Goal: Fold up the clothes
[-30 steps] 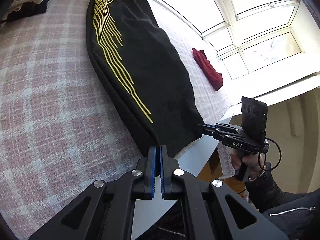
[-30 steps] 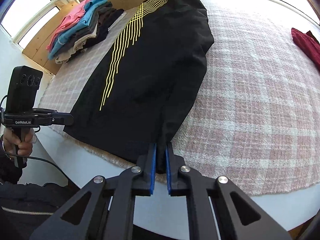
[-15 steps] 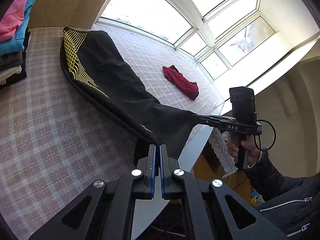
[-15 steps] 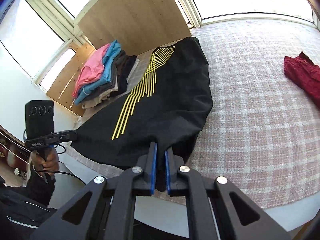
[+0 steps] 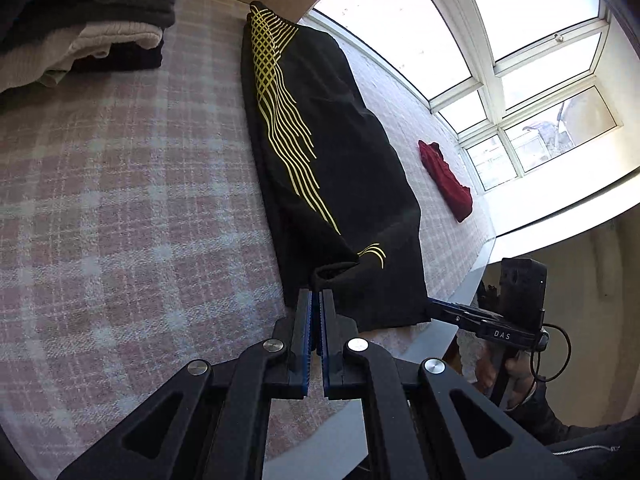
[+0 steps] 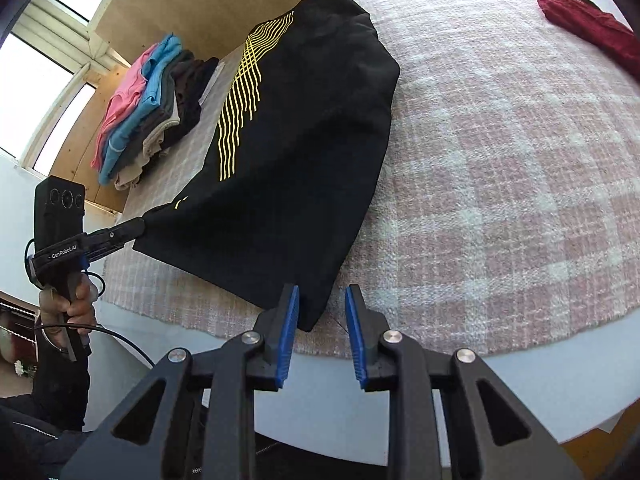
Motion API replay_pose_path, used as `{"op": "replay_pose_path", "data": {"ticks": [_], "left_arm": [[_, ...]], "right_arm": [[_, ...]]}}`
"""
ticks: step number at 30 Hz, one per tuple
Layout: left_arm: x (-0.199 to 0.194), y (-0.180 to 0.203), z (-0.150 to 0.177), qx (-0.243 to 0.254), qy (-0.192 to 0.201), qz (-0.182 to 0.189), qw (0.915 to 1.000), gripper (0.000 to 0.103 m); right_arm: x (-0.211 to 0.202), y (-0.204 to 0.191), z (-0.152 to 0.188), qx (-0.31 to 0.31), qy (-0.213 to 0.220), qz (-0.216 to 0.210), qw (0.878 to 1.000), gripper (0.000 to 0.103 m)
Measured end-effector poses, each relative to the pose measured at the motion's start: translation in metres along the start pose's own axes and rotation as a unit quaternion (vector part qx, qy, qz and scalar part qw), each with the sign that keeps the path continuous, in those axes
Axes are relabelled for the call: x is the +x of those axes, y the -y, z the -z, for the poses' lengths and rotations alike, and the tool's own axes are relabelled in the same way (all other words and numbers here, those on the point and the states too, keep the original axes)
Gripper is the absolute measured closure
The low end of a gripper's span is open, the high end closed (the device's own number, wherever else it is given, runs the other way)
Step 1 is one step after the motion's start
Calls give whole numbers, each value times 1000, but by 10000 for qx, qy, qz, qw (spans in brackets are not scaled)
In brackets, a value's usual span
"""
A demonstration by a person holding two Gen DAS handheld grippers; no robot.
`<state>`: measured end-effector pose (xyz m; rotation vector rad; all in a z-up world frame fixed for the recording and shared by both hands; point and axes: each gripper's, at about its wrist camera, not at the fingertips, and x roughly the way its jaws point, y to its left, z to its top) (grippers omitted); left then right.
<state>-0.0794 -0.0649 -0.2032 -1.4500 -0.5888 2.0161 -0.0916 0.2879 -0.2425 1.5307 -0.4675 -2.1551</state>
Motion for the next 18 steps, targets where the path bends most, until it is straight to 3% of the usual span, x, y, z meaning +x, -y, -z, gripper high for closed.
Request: {"op": "replay_pose_path", "data": {"ticks": [2,5,9,13,14,15,16,18], "left_arm": [[3,-1,0,29,-50,-74,10000,100],[3,-1,1,60,-86,-33,9999,100],[4,5,4,172,-140,2,9998,101],[5,14,6,361,-193,-11,9992,101],[6,17,6,442,-212,-59,9988,101],[7,19,6,500,-235,-82,9984,101],[7,21,7,544,-253,-68,9982,101],[3,28,6,631,-251,17,9977,101]], "right_arm": [[4,-3,-4,25,-61,-133,9999,79],[14,-12,-8,-109,-196,-8,9997,79],[16,-13,-11,63,-237,-4,9997,73],[20,-30,-7,-350,-185,400,9984,74],[23,-37,-4,-595,-198,645,9959,77],[25,-40,-3,-721,-251,715,9945,90],[26,-40,-4,-770,-317,682,9942,95],[27,-36,-5,-759,-453,558,9945,96]]}}
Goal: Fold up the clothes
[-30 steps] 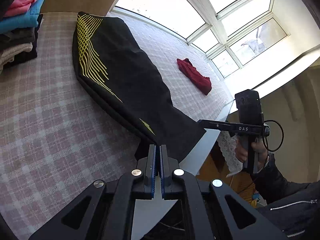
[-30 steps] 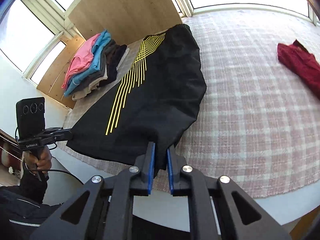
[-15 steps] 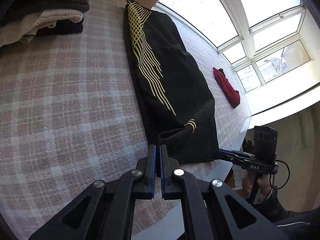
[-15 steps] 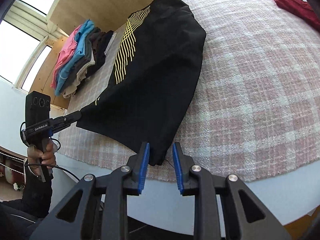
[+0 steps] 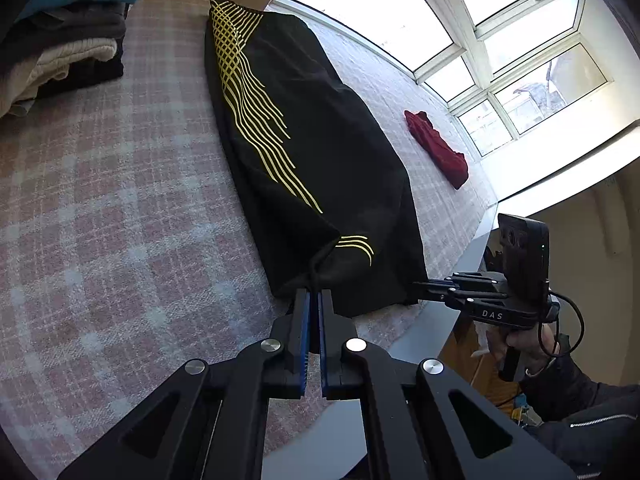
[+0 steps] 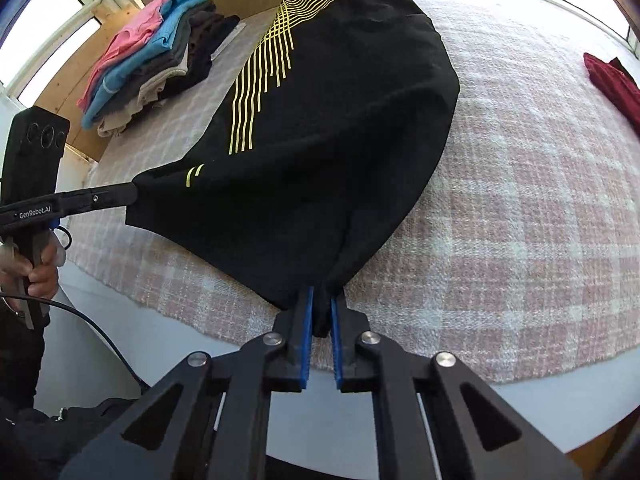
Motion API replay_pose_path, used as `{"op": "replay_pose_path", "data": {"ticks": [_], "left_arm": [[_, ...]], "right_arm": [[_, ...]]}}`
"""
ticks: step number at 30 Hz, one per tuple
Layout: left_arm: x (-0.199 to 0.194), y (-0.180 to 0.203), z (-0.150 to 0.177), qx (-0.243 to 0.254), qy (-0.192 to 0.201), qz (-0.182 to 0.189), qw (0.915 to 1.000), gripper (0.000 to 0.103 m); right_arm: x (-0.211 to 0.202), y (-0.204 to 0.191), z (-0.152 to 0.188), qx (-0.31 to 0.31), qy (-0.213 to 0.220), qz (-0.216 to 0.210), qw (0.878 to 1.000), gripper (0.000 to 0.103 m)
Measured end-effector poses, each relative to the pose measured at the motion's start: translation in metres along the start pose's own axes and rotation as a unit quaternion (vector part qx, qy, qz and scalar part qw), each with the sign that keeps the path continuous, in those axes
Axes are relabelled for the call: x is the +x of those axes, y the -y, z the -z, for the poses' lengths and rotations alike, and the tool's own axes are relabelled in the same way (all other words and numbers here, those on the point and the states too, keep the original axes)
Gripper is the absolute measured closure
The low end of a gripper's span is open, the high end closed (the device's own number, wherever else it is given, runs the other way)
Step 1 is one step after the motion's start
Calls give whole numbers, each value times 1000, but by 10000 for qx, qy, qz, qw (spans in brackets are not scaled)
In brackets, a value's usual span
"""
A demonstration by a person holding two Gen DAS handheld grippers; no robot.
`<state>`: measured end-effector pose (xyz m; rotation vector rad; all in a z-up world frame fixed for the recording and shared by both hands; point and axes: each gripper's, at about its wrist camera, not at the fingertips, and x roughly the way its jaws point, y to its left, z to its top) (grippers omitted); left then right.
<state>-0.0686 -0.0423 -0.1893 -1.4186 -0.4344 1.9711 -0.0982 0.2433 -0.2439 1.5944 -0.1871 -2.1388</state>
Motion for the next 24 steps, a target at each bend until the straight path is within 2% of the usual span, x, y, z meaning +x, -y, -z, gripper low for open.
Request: {"op": "replay_pose_path", "data": {"ticks": [2,5,9,11,12,13,14,18,20,22,24], "left_arm": [[-8,10,-1,109,64,126,9998,101],[-26,32,-4,363,213,302,9987,101],[-47,62,-3,639,304,563,9959,101],[-49,77,3,775,213,676,9945,101],[-47,83,7,930,139,607,9937,101],[-42,86,12,1085,68,386,9933,98],[-33,85,16,1136,-59,185,9933,101],[5,59,28,623,-481,24,9969,101],[21,49,27,391,-500,-113,9979,98],[36,42,23,92,-542,-8,9985,93],[49,43,21,8,-648,-12,9979,93]], "right_arm": [[-4,11,0,175,-91,-249,9995,97],[-31,20,-3,266,14,-597,9979,97],[-73,22,-13,135,170,-608,9979,98],[-89,21,-14,71,159,-600,9980,98],[-96,21,-14,35,150,-598,9981,98],[-103,20,-15,0,142,-597,9981,98],[-106,18,-15,-94,131,-428,9990,98],[-83,24,-13,-131,-70,-98,9998,98],[-68,29,-11,-40,-262,-209,9994,98],[-58,36,-6,55,-351,-255,9990,98],[-52,41,-1,61,-406,-220,9989,98]]}}
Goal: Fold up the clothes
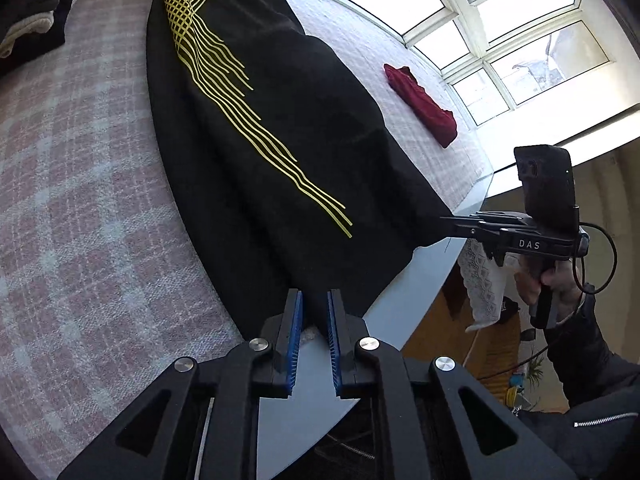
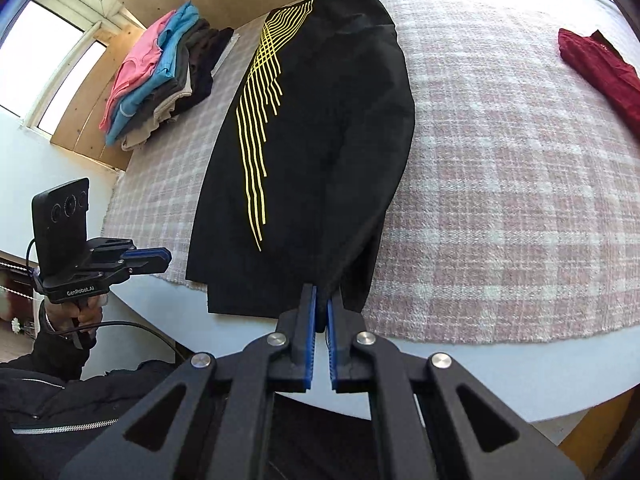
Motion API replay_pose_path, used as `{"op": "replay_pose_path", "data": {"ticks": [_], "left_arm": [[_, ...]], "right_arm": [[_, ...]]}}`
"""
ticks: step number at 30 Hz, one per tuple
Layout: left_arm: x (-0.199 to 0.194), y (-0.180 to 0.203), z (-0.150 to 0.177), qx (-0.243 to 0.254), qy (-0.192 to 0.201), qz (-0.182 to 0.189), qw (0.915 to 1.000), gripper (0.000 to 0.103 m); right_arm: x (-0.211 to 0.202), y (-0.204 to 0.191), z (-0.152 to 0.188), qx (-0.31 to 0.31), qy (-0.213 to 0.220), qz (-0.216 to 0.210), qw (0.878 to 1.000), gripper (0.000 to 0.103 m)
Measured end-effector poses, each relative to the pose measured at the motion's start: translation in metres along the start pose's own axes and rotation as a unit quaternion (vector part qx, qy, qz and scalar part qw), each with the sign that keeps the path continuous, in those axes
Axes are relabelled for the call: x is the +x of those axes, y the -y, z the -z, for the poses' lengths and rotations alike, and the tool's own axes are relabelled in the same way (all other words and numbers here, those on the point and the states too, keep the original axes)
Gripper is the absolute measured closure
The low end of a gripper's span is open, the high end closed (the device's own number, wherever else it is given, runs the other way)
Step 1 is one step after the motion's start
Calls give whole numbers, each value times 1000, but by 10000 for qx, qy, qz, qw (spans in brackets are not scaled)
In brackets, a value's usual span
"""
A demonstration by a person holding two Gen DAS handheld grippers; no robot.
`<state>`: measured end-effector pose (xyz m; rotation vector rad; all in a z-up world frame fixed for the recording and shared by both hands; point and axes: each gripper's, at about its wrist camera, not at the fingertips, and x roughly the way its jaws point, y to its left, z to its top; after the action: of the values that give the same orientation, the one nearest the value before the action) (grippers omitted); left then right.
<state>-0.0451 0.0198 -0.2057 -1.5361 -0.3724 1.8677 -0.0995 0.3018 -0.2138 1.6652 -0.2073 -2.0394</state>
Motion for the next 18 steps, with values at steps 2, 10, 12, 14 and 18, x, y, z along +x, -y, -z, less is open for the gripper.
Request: {"op": "replay_pose_path", "data": {"ticks": [2,10,12,14,18], "left_arm": [[12,2,-2,-24,-114,-75,9999,86],[23,2,-8,-63,-145,-79,9998,102],[12,3,-7,-89,-33,-95,9999,102],[-5,3,-3,-25,130,-237,9996,102],[-22,-6,4,-175,278,-296,9990,101]], "right_arm": [[2,4,1,16,-40,-23,10000,98],[1,14,2,23,-71,-90,9999,97],[1,17,2,38,-85,-95,9999,97],[-1,17,2,48,-108,-153,9998,97],[4,11,3,-121,-474,-11,9988,94]]}}
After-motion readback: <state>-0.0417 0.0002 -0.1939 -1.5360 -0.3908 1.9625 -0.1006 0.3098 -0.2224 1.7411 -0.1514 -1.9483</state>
